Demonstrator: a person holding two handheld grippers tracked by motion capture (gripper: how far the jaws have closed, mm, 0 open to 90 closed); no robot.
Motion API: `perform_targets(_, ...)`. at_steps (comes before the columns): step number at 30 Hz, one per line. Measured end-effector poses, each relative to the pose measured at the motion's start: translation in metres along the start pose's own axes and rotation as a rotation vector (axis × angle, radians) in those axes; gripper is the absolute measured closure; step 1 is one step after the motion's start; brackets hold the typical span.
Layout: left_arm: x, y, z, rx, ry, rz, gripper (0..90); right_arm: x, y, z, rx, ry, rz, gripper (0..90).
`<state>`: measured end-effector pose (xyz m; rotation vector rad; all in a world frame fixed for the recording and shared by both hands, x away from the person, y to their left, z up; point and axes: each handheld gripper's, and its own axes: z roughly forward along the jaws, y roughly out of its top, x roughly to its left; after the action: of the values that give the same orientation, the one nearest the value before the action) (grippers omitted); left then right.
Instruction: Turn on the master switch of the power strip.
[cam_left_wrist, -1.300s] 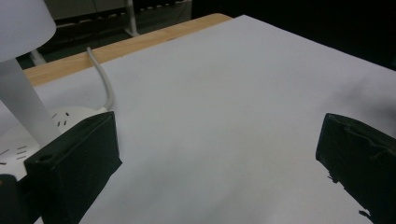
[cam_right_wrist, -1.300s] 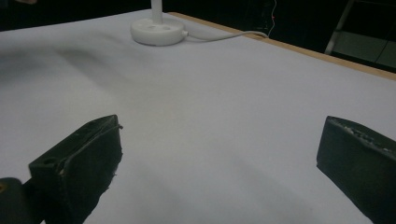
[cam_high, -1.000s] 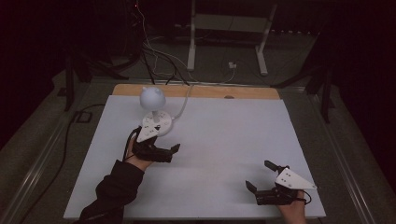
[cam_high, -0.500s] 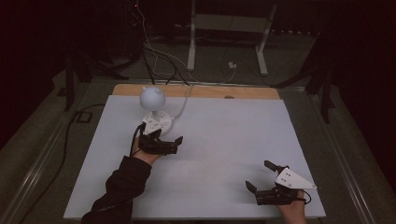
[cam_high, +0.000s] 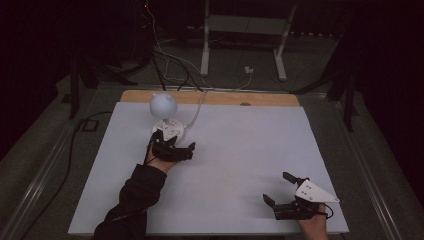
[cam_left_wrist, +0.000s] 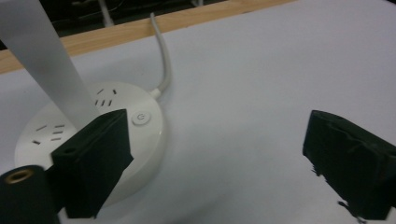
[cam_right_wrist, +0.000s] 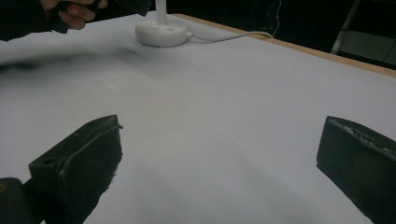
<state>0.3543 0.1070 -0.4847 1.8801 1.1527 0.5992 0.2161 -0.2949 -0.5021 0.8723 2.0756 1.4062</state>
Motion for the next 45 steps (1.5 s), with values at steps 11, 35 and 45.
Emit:
perform_targets(11, 0.003, -0.002, 0.008, 0.000, 0.048, 0.003, 33.1, 0.000, 0.000, 0.000, 0.001, 0.005, 0.000, 0.0)
perform_targets(35, 0.022, 0.010, 0.027, -0.009, 0.105, -0.033, 89.6, -0.001, -0.001, 0.000, 0.001, 0.009, 0.008, 0.0)
perform_targets(45, 0.025, 0.006, 0.040, 0.029, 0.154, 0.008, 90.0, -0.002, -0.001, 0.000, -0.001, 0.011, 0.010, 0.0)
